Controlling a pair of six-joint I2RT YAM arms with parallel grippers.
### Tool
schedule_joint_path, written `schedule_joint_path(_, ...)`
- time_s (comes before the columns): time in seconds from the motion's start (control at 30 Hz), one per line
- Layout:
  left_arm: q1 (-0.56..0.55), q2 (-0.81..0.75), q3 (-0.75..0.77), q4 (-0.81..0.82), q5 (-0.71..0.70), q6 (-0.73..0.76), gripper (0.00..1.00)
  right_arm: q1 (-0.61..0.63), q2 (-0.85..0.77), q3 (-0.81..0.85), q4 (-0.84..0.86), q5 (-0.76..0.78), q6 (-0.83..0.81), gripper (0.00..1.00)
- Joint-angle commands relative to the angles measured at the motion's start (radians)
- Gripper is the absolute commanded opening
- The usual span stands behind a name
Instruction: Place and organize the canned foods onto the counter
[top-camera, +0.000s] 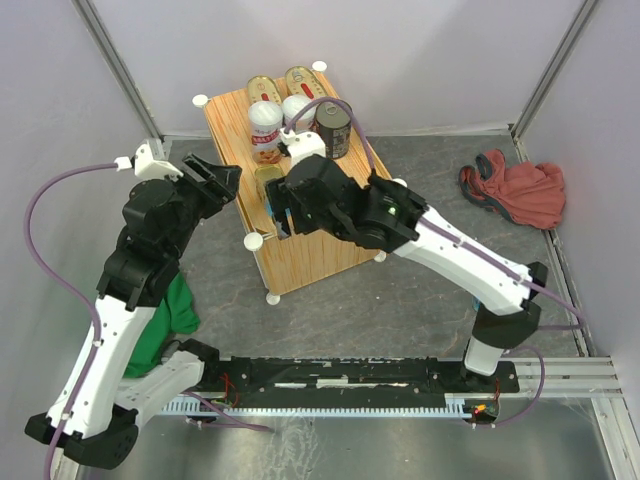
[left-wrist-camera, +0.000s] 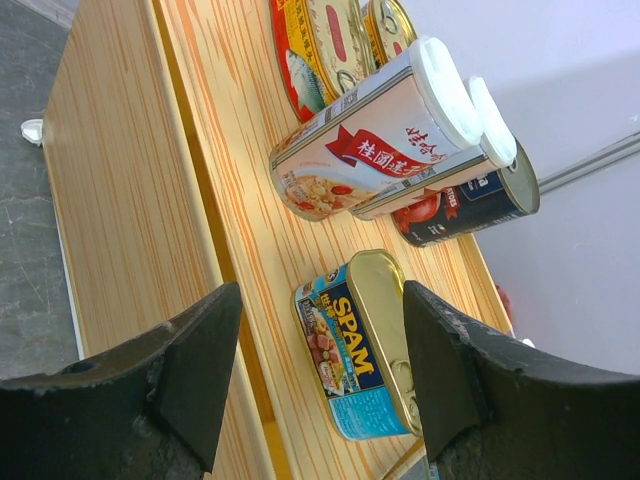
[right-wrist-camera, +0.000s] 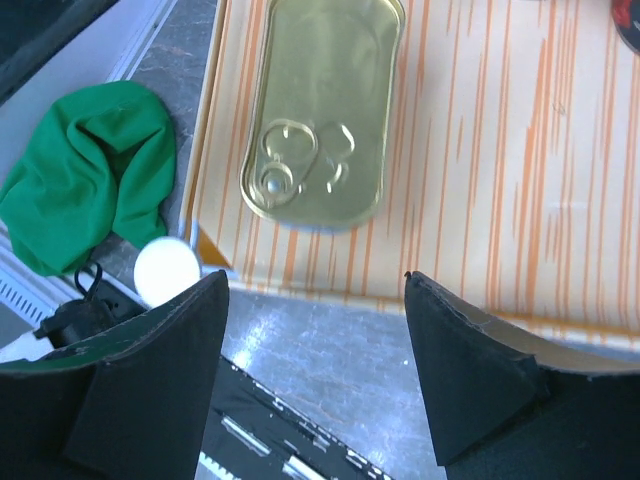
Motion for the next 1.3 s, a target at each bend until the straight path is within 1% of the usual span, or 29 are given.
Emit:
schedule_joint_path(0.0, 0.005, 0.013, 0.056, 0.072, -0.029, 0.02, 0.72, 0.03, -0.137, -0.078, -0.011, 0.086, 0.042, 0.79)
schedule_joint_path(0.17, 0.006, 0.041, 0.121, 0.072, -0.057, 0.046, 0.72, 0.043, -0.296, -0.244, -0.044, 0.178, 0.114, 0.78)
schedule_joint_path(0.33, 0.005, 0.084, 0.183, 0.077, -0.092, 0.063, 0.72, 0.048, -0.466, -0.455, -0.086, 0.297, 0.224, 0.77)
schedule_joint_path(0.53, 0.006, 0.129, 0.218, 0.113, -0.086, 0.035, 0.72, 0.047, -0.631, -0.642, -0.23, 0.462, 0.392, 0.77)
schedule_joint_path(0.67, 0.006, 0.143, 0.211, 0.135, -0.064, 0.003, 0.72, 0.034, -0.751, -0.755, -0.336, 0.525, 0.512, 0.77)
schedule_joint_path(0.73, 0.006, 0.144, 0.21, 0.137, -0.061, -0.004, 0.72, 0.013, -0.789, -0.808, -0.381, 0.527, 0.568, 0.78)
schedule_joint_path(0.87, 0.005, 0.147, 0.207, 0.143, -0.048, -0.022, 0.72, -0.07, -0.827, -0.929, -0.45, 0.472, 0.661, 0.83)
schedule_joint_path(0.93, 0.005, 0.15, 0.201, 0.149, -0.038, -0.035, 0.72, -0.124, -0.855, -0.994, -0.438, 0.43, 0.698, 0.86)
schedule_joint_path(1.03, 0.006, 0.148, 0.188, 0.158, -0.03, -0.047, 0.72, -0.24, -0.914, -1.093, -0.394, 0.367, 0.743, 0.91)
schedule_joint_path(1.1, 0.005, 0.144, 0.182, 0.159, -0.029, -0.049, 0.72, -0.306, -0.938, -1.14, -0.377, 0.334, 0.778, 0.99)
schedule_joint_path(1.2, 0.005, 0.139, 0.177, 0.156, -0.028, -0.049, 0.72, -0.4, -0.916, -1.175, -0.389, 0.301, 0.827, 0.99)
schedule_joint_path(1.27, 0.005, 0.138, 0.176, 0.154, -0.022, -0.054, 0.72, -0.467, -0.889, -1.184, -0.383, 0.273, 0.828, 1.0)
